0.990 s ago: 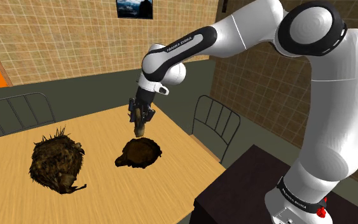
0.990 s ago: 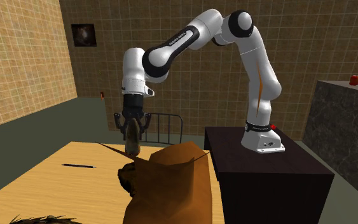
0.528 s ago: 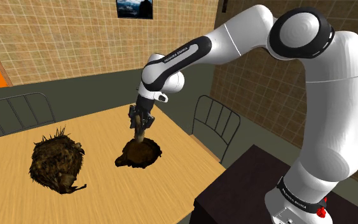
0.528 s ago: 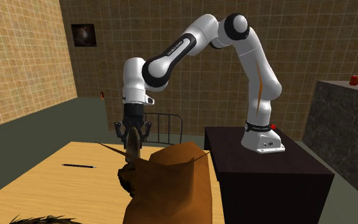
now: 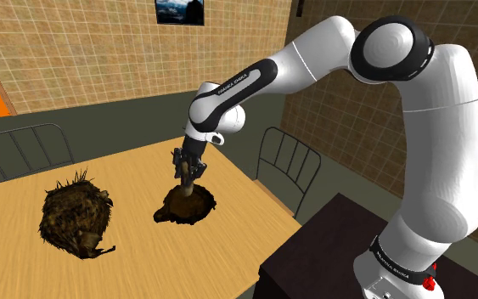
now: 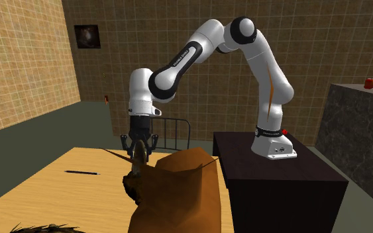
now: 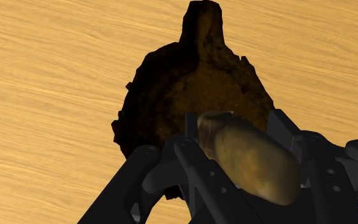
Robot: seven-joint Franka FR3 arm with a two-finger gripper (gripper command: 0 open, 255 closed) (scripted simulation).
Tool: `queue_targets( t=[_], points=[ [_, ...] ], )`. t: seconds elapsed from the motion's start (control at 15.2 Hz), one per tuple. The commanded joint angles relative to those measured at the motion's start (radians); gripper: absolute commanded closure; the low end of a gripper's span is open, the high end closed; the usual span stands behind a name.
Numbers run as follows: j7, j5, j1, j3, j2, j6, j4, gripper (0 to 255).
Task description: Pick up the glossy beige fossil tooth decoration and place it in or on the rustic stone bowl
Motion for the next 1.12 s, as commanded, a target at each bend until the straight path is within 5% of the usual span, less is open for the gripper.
queue_targets(
  t=[0.0, 0.2, 0.26, 1.06],
  points=[
    [0.000, 0.000, 0.001, 0.000, 0.001, 0.001, 0.001, 255],
    [0.000, 0.000, 0.001, 0.000, 0.001, 0.001, 0.001, 255],
    [0.000, 0.000, 0.001, 0.000, 0.001, 0.001, 0.001, 0],
    [-0.018, 0.028, -0.052, 0.017, -0.093, -0.094, -0.004, 0]
  ],
)
